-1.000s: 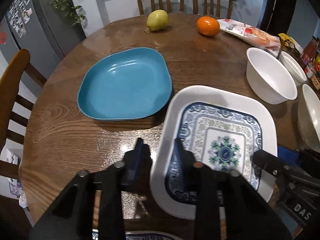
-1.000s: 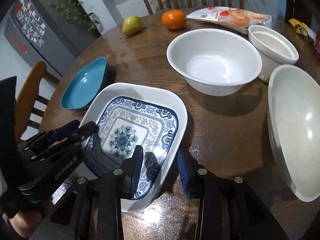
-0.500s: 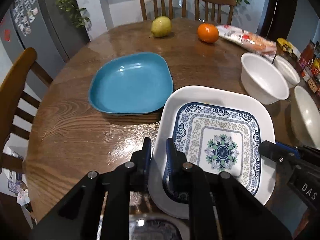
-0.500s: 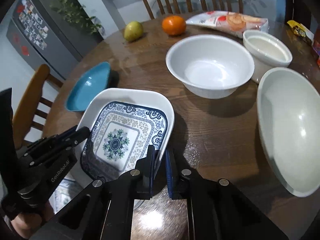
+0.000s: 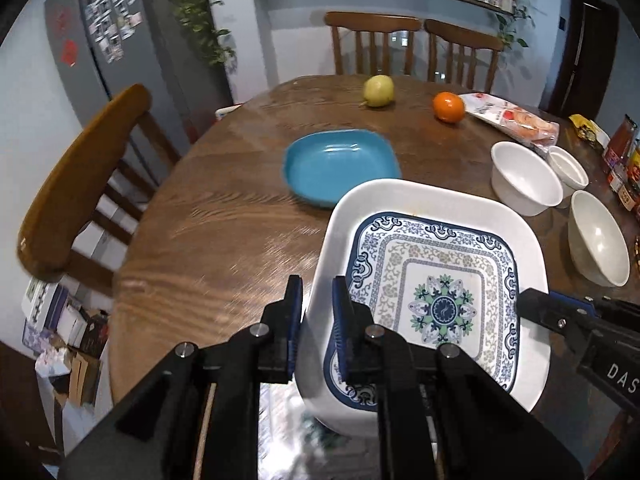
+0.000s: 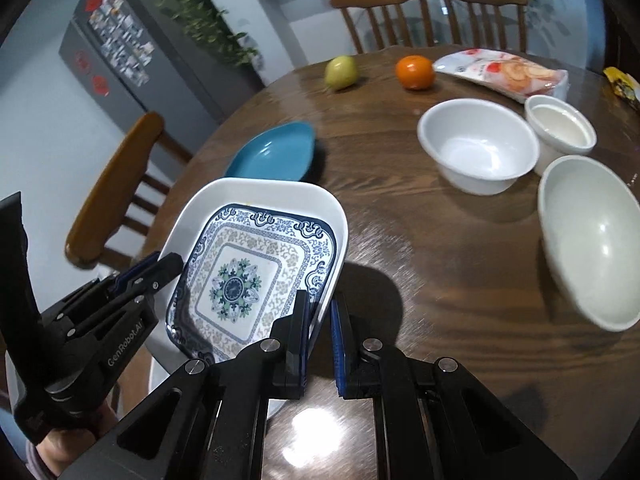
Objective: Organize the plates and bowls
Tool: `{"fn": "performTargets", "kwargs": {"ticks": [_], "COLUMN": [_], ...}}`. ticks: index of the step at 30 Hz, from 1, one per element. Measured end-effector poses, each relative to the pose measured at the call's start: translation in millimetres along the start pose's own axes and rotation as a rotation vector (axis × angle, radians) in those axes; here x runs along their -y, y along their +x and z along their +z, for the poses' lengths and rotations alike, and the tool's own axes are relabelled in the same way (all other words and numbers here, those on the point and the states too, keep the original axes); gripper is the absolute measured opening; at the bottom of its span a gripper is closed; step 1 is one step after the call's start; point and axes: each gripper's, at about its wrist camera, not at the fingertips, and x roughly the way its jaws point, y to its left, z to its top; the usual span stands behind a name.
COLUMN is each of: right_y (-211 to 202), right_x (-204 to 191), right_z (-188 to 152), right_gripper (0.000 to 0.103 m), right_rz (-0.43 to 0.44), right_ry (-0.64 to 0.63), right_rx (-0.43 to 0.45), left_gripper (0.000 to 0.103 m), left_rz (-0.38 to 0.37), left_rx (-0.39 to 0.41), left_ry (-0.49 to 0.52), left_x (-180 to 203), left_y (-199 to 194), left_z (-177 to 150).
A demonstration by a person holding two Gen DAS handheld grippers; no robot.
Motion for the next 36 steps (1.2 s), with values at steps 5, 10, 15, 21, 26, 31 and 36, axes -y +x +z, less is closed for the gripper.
{"fn": "performTargets", "kwargs": {"ticks": [5,10,15,21,26,31,36], "right_y": [5.4,13.9,28.2,43.3,43.9,28.1,13.1], "right_x": [-21.7,-41.0,-52.0,-59.0,-65.6,-58.6,-41.5], "right_z": [-15.2,-29.2,-42.1,-49.4,-48.1,-37.6,-15.3], "right_gripper": [0.012,0.012,0.012,0.013,0.017,0.030,0.032], "right_rz": [0.034,0.062,0.067,0.049,0.040,0.028,0.019], "right_ry": [-0.052,-0.108,-0.150,-0.173,-0.193,-0.184,-0.139], "right_rx": [-0.043,-0.093,-0.158,-0.197,-0.190,-0.122,-0.076], "left_gripper": [0.013,0.013,0.013,0.012,0.017,0.032,0.039], "left_rz": [0.033,0.055,0.081,0.072,0.092,0.098,0.092], "left_rx": [-0.027,-0.077,-0.108,-0.141,-0.108,-0.110,-0.088], "left_ry": [-0.047,-0.099,-0.120,-0.145,-0.138,-0.163,-0.167], "left_x": [-21.8,-39.5,-44.9,-47.6,-47.9,-60.1,-66.0], "left_y": [-8.7,-9.3,-9.5,-0.6,-6.6,-6.0,-7.7], "left_z": [-20.7,-47.0,-64.2,-72.3,-72.7,-67.7,-47.2]}}
